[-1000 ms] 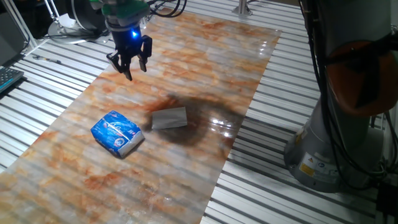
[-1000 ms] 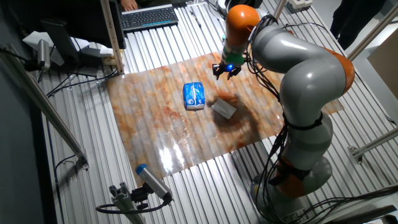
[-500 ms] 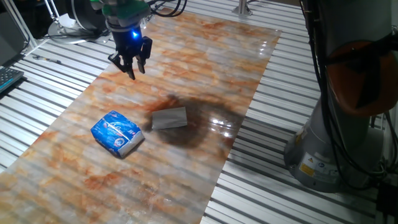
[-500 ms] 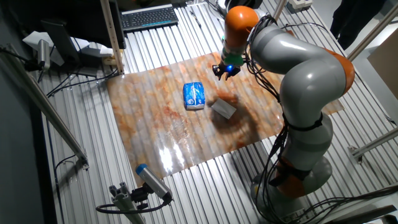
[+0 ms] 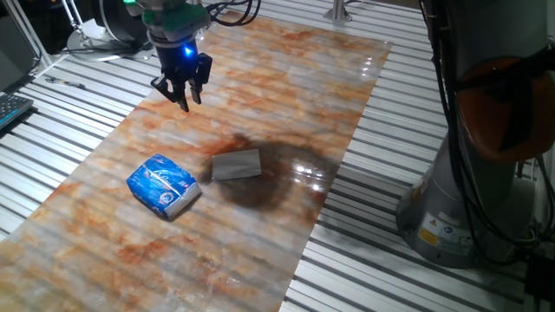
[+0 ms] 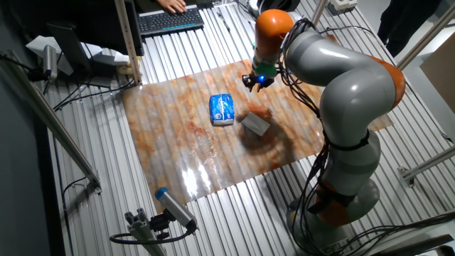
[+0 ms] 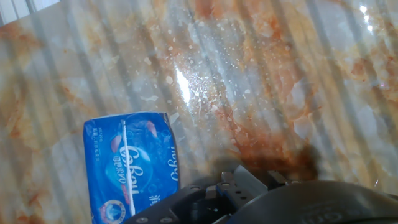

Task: Pull out a napkin

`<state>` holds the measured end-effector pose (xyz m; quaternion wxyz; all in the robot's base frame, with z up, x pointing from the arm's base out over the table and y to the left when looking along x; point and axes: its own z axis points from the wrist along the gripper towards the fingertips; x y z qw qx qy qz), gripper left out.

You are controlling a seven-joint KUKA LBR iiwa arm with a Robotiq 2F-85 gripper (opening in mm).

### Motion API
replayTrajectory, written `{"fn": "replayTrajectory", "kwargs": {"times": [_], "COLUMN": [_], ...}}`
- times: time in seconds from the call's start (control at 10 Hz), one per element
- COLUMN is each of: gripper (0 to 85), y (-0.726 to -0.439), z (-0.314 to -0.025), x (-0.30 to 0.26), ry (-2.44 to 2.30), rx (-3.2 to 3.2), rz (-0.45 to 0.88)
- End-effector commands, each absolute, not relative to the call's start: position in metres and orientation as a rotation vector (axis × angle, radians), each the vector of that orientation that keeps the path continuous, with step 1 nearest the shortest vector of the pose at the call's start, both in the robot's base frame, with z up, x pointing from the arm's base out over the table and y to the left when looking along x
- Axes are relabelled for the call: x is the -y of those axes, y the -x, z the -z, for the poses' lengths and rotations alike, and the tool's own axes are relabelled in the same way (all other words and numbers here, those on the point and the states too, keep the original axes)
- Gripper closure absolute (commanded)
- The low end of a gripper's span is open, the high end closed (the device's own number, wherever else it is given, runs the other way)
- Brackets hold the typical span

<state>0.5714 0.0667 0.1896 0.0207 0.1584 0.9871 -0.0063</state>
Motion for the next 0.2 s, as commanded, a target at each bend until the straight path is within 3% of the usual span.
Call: {"fn": "replayTrajectory", "kwargs": {"times": [0.0, 0.1], "gripper": [51.0, 51.0], "y": [-0.5716, -0.5716], "z": [-0.1898, -0.1900], "x": [-0.0666, -0.0661], "ry": [-0.494, -0.494], "rx": [-3.058, -3.059], "rz": [0.032, 0.034]}}
